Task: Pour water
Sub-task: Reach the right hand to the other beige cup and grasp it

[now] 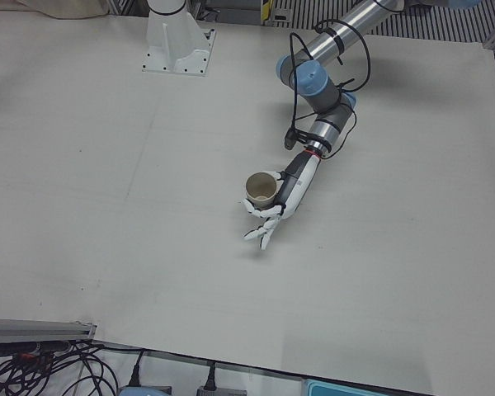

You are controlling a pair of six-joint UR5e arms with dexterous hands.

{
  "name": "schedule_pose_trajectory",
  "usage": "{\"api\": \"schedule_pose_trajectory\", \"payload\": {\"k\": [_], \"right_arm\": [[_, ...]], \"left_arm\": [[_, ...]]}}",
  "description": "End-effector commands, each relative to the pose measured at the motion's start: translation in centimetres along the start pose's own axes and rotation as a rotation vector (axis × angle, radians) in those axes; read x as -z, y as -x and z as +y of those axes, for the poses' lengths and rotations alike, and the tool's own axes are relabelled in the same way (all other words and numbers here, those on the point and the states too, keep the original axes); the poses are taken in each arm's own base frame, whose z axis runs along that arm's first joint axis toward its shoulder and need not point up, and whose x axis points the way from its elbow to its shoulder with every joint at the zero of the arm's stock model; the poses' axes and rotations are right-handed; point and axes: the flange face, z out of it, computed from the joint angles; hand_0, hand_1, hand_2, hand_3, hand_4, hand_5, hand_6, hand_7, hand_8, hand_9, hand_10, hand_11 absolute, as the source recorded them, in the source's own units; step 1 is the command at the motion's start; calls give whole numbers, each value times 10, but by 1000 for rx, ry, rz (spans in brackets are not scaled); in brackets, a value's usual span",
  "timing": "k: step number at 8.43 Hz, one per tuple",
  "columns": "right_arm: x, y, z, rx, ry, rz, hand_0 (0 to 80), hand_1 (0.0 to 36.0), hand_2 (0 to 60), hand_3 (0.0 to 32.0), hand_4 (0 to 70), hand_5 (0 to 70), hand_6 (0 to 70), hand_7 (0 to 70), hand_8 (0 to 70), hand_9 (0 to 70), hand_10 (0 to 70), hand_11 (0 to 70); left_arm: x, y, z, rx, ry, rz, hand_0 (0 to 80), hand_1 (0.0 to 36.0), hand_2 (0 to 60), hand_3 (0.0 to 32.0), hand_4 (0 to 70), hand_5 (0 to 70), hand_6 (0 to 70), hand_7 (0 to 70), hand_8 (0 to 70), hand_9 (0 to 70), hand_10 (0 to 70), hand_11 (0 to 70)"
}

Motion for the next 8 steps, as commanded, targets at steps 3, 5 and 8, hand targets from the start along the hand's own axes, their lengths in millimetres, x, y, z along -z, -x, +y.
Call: {"api": "schedule_pose_trajectory", "payload": {"k": [3,5,8], "right_arm": [[-40,-11,54,61,25,30,648,339,239,0,0,104,135,94,23,12,0,0],[-67,-22,75,55,36,41,668,348,256,0,3,108,150,125,41,40,0,0],[-74,-23,98,56,9,40,800,360,456,0,153,195,411,598,379,520,0,0]], "left_arm": [[4,-3,-3,4,8,5,800,360,600,0,658,700,150,140,30,14,68,139],[12,-6,-10,3,5,3,800,360,600,0,649,700,147,137,28,13,69,140],[20,-11,-14,3,5,6,800,360,600,0,634,700,144,133,29,12,69,141]]}}
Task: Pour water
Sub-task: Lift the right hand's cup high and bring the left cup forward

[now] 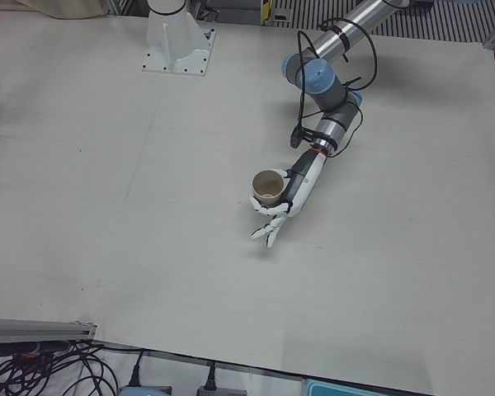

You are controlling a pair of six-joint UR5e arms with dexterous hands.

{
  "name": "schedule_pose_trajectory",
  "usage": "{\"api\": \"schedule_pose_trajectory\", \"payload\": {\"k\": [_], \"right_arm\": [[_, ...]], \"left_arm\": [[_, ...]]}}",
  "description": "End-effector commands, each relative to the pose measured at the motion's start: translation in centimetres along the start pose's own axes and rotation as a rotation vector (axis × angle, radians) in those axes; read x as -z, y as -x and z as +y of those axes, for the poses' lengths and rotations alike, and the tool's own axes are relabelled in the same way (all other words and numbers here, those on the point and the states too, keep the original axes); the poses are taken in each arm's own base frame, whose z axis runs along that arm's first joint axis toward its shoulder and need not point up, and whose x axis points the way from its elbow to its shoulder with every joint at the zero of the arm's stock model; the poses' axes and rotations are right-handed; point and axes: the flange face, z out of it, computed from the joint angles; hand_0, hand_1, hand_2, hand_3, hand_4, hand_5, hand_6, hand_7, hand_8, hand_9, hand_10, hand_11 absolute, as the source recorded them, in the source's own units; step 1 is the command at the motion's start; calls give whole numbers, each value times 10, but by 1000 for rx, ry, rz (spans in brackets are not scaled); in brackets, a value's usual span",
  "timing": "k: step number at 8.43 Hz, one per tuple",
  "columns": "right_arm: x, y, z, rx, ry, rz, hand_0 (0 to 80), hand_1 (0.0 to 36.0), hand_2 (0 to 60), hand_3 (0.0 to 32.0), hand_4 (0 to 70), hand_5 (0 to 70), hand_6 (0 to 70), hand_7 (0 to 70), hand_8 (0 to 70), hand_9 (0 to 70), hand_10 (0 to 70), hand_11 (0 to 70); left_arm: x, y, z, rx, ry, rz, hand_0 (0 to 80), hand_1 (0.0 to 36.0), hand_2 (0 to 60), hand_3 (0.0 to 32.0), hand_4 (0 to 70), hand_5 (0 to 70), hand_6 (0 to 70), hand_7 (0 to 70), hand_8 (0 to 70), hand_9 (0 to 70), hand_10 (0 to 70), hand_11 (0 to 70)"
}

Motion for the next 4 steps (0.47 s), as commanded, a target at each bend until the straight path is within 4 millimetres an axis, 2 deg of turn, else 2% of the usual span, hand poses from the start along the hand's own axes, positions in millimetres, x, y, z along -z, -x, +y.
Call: {"api": "schedule_pose_trajectory", "payload": {"k": [1,2,3,4], "right_arm": [[-6,0,15,-3,-19,6,800,360,559,0,154,224,475,685,495,678,0,0],[-5,5,21,-9,-9,-2,800,360,554,0,96,239,476,658,519,700,0,28],[6,19,35,-19,16,-20,800,360,544,0,43,246,457,602,501,672,0,47],[15,43,62,-26,40,-43,800,360,534,0,0,249,430,544,469,622,0,43]], "left_arm": [[5,-3,-1,2,4,1,800,360,600,0,630,700,143,133,28,12,68,140],[5,-4,0,2,5,3,800,360,600,0,628,700,142,131,28,12,68,141],[4,-5,7,8,17,5,800,360,600,0,627,700,143,133,28,12,68,140],[4,-4,19,10,24,1,800,360,600,0,629,700,143,132,28,12,67,139]]}}
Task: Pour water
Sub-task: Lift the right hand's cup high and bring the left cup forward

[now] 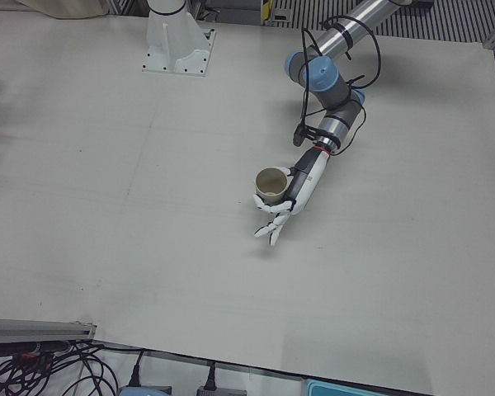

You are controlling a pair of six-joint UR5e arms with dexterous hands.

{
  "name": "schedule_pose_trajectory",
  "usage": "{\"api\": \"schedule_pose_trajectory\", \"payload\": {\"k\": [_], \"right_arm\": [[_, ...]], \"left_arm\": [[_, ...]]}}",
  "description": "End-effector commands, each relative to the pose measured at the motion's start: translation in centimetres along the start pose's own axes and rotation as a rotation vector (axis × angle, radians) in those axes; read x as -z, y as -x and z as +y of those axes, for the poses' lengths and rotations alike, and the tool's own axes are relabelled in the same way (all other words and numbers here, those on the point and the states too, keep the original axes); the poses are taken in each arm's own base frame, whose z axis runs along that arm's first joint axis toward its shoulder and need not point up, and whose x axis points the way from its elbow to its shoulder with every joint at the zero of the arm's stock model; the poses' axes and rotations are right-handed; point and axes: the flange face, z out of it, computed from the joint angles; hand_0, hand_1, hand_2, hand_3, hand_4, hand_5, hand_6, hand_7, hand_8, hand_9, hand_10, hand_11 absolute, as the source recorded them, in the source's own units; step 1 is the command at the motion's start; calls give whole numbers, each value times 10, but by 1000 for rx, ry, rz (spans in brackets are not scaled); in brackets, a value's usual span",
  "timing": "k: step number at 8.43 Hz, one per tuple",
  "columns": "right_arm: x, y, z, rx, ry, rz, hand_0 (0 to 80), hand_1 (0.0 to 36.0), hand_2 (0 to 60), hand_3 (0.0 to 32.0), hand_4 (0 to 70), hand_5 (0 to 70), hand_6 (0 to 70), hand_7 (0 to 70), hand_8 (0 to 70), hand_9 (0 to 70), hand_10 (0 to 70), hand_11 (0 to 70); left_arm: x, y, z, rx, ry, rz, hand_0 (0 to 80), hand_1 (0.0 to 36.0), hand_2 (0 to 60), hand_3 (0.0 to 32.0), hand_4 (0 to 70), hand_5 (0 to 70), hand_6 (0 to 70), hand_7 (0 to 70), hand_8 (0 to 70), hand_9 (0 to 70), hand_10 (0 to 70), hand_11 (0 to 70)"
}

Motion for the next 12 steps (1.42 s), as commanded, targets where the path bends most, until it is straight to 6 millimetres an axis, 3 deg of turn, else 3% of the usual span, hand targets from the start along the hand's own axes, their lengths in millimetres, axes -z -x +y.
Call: {"api": "schedule_pose_trajectory", "payload": {"k": [1,2,3,4,5,8,9,10,12], "right_arm": [[14,69,66,-5,26,-62,800,360,540,0,3,246,417,515,434,569,0,4],[8,102,102,3,24,-91,800,360,559,0,42,245,434,534,431,563,0,0],[5,133,138,10,29,-117,800,360,544,0,36,240,422,502,425,553,0,0],[-4,168,177,27,37,-156,800,360,539,0,49,232,408,476,407,529,0,0],[-23,209,222,57,40,-202,800,360,539,0,102,223,423,511,371,487,0,0],[-58,254,311,82,82,-243,800,360,565,0,217,222,474,633,305,416,0,0],[-75,268,347,137,93,-256,800,360,600,0,256,223,506,700,290,406,0,0],[-93,273,387,231,112,-266,800,360,600,0,322,221,578,700,258,398,0,0],[-111,258,439,390,131,-323,800,360,600,0,437,219,642,700,256,384,0,0]], "left_arm": [[-2,6,27,-2,3,-17,800,360,600,0,639,700,146,135,27,13,66,137],[-19,15,50,-13,4,-20,800,360,600,0,659,700,151,141,25,14,65,135],[-34,34,73,-16,7,-42,800,360,600,0,664,700,154,144,25,14,64,134],[-43,62,97,-15,3,-82,800,360,600,0,654,700,152,138,26,13,65,135],[-49,94,123,-22,-18,-131,800,360,600,0,645,700,152,132,25,12,63,133],[-57,164,185,-23,-28,-232,800,360,600,0,646,700,163,133,28,12,58,124],[-62,175,203,-38,-12,-243,800,360,600,0,640,700,164,130,29,12,58,124],[-71,181,226,-56,18,-243,800,360,600,0,639,700,165,130,30,12,58,125],[-92,198,249,-50,32,-244,800,360,600,0,656,700,176,141,32,14,59,125]]}}
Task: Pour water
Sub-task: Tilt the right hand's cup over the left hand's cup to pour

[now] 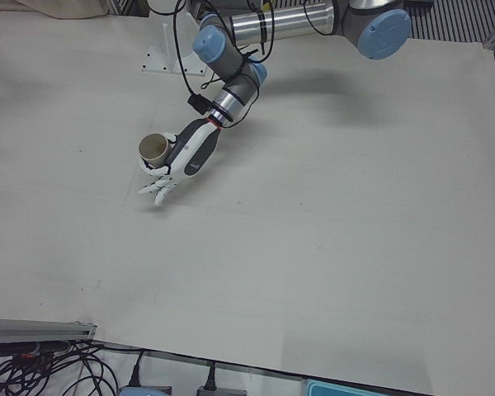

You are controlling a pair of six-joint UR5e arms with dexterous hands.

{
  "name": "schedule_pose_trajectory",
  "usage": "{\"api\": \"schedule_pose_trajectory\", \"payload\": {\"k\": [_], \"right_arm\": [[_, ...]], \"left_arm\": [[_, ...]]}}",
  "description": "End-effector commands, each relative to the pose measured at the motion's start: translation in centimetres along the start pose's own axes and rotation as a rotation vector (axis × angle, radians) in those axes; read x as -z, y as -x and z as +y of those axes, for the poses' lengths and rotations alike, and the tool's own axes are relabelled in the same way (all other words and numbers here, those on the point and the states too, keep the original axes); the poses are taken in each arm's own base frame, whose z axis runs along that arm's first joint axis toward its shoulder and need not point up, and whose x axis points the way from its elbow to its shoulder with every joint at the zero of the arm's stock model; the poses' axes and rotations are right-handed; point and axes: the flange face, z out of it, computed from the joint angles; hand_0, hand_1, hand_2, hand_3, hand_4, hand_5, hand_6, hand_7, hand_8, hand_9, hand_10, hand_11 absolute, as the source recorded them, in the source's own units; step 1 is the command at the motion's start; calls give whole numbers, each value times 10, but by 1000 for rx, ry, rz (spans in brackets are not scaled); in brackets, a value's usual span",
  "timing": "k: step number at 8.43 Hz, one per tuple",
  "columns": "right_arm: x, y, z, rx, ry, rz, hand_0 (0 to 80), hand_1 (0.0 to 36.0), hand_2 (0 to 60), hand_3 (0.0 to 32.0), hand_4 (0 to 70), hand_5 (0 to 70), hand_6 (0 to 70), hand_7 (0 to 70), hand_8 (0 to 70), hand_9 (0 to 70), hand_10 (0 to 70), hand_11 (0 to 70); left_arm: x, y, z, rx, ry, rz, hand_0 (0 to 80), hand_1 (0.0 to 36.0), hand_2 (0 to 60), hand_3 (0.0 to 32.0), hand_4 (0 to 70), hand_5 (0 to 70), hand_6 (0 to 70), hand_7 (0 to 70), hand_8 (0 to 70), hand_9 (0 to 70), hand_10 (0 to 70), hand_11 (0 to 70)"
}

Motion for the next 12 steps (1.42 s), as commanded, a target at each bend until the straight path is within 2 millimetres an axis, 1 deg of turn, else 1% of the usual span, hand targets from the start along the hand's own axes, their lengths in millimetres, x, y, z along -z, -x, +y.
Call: {"api": "schedule_pose_trajectory", "payload": {"k": [1,2,3,4,5,6,7,8,9,10,11,12], "right_arm": [[-29,-19,95,262,73,-48,800,360,600,0,523,222,672,700,272,397,0,0],[-21,-48,121,345,62,-38,800,360,600,0,519,223,662,700,274,403,0,0],[-9,-79,148,443,49,-24,800,360,600,0,502,221,641,700,255,383,0,0],[2,-106,171,523,53,-39,800,360,600,0,426,218,585,700,232,364,0,0],[3,-128,183,578,40,-56,800,360,600,0,396,218,565,700,227,357,0,0],[5,-150,192,611,18,-57,800,360,600,0,382,218,550,700,237,364,0,0],[6,-171,200,645,13,-59,800,360,600,0,387,218,536,700,243,366,0,0],[5,-177,200,649,9,-59,800,360,600,0,377,217,522,700,245,367,0,0],[10,-176,191,629,-1,-65,800,360,600,0,356,218,506,700,251,370,0,0],[29,-157,169,518,-4,-103,800,360,600,0,332,221,502,700,262,384,0,0],[36,-129,132,394,-32,-143,800,360,600,0,299,224,492,700,273,396,0,0],[39,-109,88,264,-73,-165,800,360,600,0,296,228,505,700,298,426,0,14]], "left_arm": [[-38,16,49,2,34,-1,800,360,600,0,656,700,176,142,32,14,59,125],[-49,18,68,9,48,1,800,360,600,0,653,700,178,144,33,14,60,126],[-54,18,84,21,65,5,800,360,600,0,657,700,180,146,33,15,59,125],[-58,17,101,30,82,8,800,360,600,0,662,700,182,150,33,16,59,125],[-62,17,120,43,106,10,800,360,600,0,670,700,185,155,34,17,59,124],[-64,15,138,47,114,11,800,360,600,0,668,700,185,156,34,17,58,123],[-63,13,146,56,121,14,800,360,600,0,667,700,185,157,34,17,59,124],[-62,12,147,61,119,13,800,360,600,0,663,700,183,155,34,17,58,124],[-61,11,147,61,118,14,800,360,600,0,661,700,181,155,32,17,56,121],[-61,10,145,62,118,16,800,360,600,0,656,700,180,153,33,16,59,124],[-61,10,140,61,120,16,800,360,600,0,653,700,180,154,35,16,60,126],[-62,8,142,67,133,21,800,360,600,0,658,700,180,152,37,16,63,132]]}}
